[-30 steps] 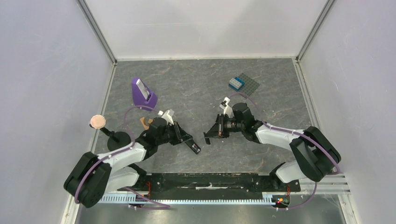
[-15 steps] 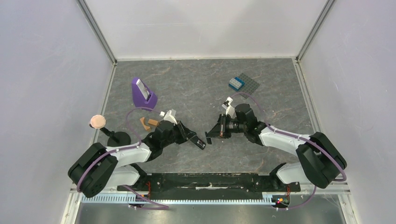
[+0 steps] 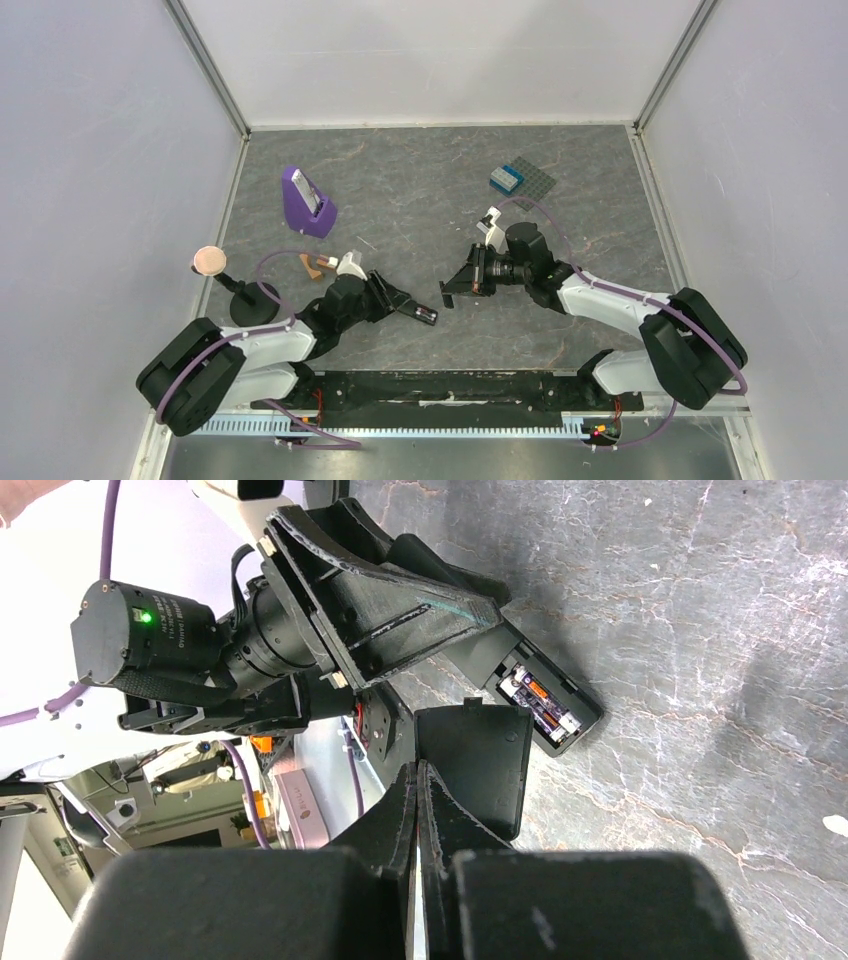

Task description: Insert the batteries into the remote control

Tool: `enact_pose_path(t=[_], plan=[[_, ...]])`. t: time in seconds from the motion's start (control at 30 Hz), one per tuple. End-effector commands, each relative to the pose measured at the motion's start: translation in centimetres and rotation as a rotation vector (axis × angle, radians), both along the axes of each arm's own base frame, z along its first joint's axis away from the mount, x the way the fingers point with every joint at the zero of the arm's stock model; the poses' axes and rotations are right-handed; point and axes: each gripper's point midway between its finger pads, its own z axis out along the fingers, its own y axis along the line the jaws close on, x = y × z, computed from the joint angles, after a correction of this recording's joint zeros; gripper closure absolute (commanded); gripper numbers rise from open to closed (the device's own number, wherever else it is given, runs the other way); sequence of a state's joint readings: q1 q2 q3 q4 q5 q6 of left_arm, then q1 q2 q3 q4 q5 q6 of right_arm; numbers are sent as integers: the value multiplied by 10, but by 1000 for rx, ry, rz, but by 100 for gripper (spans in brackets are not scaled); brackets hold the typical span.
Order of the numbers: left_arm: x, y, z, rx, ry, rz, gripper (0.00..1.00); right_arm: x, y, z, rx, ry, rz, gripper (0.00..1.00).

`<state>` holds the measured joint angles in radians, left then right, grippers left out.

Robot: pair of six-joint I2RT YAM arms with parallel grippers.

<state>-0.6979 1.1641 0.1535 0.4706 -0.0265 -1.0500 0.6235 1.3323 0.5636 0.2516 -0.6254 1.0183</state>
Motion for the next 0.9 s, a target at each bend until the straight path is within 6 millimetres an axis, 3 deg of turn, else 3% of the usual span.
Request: enact_pose_path(t=[0.0, 0.53, 0.57, 0.87], plan=[[-2, 10, -5, -7, 49, 79, 49, 3, 0, 11, 25, -29, -19, 100], [-25, 39, -27, 24, 305, 284, 39, 3, 2, 29, 67, -38, -20, 100], [-29, 44, -31, 45, 331, 298, 32, 3, 2, 30, 70, -40, -21, 100], [-42, 62, -25, 69, 376, 365, 26, 0, 2, 40, 96, -54, -16, 100]])
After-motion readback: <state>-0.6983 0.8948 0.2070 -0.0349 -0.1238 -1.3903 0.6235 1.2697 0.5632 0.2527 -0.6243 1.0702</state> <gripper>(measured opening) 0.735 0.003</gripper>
